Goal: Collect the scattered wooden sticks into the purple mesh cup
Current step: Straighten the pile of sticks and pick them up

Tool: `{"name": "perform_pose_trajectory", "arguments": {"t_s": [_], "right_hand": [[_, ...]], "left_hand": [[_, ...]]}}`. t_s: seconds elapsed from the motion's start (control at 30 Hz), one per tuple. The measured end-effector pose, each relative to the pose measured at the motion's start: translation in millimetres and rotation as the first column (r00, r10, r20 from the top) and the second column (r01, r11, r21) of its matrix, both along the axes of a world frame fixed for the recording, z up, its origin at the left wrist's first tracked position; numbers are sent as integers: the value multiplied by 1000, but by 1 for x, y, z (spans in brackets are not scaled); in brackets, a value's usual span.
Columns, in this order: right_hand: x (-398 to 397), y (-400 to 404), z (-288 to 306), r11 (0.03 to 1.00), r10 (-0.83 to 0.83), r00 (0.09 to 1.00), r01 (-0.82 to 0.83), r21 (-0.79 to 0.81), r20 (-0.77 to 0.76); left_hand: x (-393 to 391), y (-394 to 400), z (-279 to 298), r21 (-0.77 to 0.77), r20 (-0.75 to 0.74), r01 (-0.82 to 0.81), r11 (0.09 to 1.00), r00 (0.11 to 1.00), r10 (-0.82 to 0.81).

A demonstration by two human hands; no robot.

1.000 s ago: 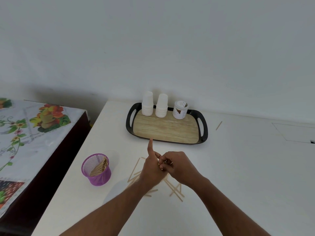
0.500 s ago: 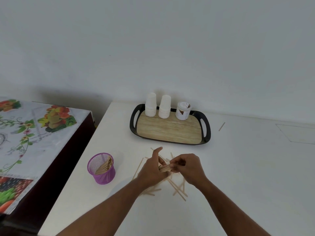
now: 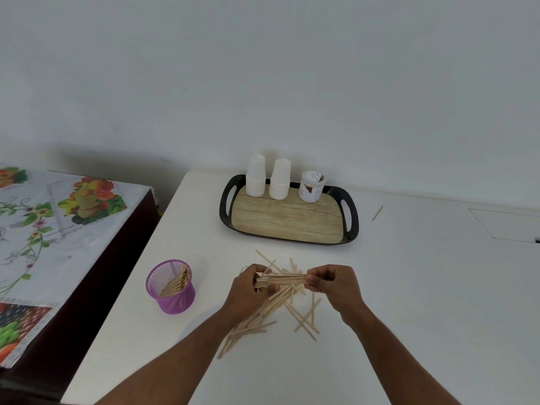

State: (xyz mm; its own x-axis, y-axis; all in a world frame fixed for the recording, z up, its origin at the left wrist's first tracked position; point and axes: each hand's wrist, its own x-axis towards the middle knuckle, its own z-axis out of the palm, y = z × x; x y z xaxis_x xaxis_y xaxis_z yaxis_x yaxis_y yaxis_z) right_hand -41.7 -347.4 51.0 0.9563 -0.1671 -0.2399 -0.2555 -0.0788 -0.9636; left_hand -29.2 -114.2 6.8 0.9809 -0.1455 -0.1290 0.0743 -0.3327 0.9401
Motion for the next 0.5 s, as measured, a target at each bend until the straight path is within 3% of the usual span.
{"name": "perform_pose_trajectory", "arguments": {"t_s": [0.13,0.33,0.5], "right_hand": [[-2,-9,-9,993,-100,995,101,68,-13],[-10,-4,-20,935,-266,961,277,220,-80],[-17,24,-25,814,-358,922,385,435,-146]], "left_hand": [[5,5,-2,-23,-85,-51,998,995,49],[14,6,-1,-140,-316,-304,942,915,249],[19,-8,14,-210,-244,-418,884,898,366]]}}
